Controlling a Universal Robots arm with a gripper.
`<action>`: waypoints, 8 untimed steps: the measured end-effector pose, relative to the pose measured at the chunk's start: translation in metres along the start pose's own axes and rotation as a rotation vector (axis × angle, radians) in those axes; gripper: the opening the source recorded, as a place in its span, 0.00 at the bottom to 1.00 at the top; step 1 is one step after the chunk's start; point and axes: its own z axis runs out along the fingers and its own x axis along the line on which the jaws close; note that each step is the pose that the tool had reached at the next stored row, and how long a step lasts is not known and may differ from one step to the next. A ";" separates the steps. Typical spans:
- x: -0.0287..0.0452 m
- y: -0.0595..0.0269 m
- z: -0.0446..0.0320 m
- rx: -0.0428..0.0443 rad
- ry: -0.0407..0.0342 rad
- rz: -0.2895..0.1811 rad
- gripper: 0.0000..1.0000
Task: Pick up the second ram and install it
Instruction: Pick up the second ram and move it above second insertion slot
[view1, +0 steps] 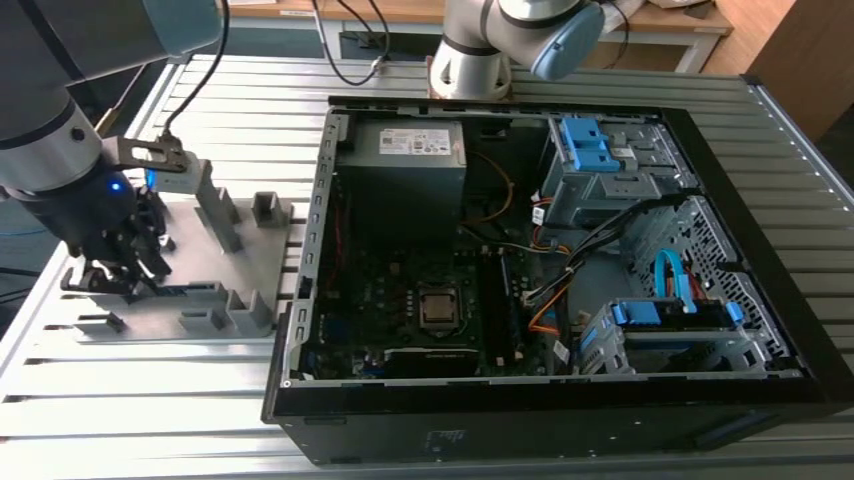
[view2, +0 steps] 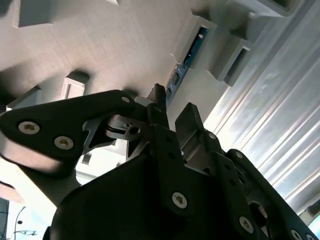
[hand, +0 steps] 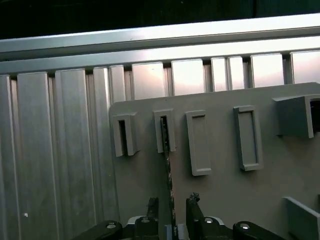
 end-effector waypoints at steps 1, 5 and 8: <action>0.0000 0.0001 0.0007 0.0003 -0.0005 -0.016 0.35; 0.0002 0.0007 0.0064 0.0005 -0.0010 -0.045 0.35; 0.0002 0.0013 0.0120 0.0004 -0.0010 -0.045 0.35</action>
